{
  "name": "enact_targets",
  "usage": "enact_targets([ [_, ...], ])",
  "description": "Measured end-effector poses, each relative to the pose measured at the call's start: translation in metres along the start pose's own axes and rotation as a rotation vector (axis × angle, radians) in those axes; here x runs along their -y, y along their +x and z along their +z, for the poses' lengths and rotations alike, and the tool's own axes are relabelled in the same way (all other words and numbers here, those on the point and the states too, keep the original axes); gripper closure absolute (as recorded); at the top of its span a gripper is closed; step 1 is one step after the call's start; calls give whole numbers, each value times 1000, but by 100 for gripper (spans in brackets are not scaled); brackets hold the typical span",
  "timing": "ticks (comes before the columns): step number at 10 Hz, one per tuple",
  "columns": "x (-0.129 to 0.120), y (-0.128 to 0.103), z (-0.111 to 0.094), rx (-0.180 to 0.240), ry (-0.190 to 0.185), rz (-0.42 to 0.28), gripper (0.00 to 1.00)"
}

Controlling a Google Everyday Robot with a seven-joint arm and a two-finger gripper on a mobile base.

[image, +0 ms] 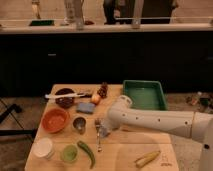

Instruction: Place towel in tray

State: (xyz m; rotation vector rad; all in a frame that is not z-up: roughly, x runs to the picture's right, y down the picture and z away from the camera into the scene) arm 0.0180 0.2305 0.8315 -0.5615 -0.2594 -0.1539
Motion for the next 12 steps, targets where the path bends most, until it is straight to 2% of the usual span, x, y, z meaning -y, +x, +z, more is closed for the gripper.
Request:
enact_targets([
  [2,0,-1,-10,1,21,-5,98],
  [3,-1,-1,-11,2,26,-4,100],
  [10,-2,-2,-23,18,54,-10,100],
  [12,-2,-1,-30,31,72,-1,100],
])
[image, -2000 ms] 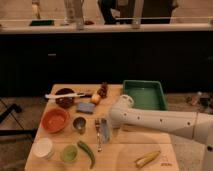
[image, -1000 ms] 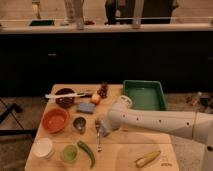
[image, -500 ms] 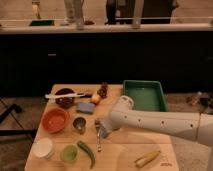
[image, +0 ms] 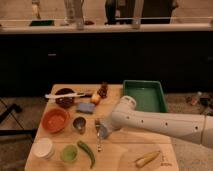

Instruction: Place towel in tray

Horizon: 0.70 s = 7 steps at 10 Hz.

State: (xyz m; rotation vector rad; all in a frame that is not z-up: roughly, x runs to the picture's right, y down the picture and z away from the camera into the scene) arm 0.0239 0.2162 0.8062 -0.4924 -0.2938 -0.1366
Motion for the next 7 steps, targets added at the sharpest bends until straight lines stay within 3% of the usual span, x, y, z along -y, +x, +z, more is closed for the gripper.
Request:
enact_targets([
  [2,2,4,-13,16,33,20,100],
  [7,15,17,-68,41,174,78,100],
])
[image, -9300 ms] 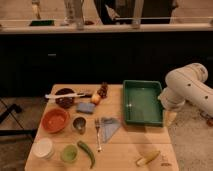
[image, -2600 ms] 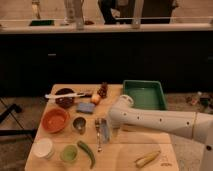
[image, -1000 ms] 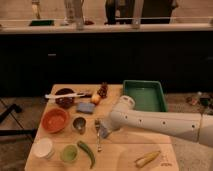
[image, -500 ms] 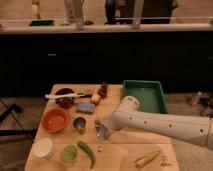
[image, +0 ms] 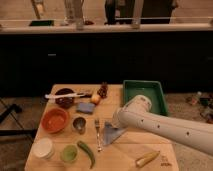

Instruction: Place towel in tray

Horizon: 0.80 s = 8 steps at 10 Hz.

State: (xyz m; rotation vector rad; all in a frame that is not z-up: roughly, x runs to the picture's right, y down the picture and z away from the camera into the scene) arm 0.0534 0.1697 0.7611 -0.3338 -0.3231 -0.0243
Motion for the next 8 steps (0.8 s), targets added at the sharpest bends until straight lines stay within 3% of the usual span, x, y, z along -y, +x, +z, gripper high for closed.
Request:
enact_targets([
  [4,17,11,-42,-12,93,16,100],
  [8,38,39,-84,-52,180,46,100],
])
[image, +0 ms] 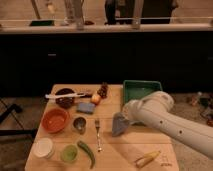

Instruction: Place towel in tray

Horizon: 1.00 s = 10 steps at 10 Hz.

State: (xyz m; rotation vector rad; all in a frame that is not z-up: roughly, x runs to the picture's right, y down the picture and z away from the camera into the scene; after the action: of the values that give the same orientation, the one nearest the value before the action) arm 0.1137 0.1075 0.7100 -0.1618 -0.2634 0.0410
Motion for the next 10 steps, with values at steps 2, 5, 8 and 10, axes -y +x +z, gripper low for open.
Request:
enact_targets([
  [2,14,21,-22,-24,45,22,100],
  [5,17,28,-29,-25,53,30,100],
  [8,17,30,-29,-28,53,32,100],
  [10,17,28,-29,-26,52,29,100],
])
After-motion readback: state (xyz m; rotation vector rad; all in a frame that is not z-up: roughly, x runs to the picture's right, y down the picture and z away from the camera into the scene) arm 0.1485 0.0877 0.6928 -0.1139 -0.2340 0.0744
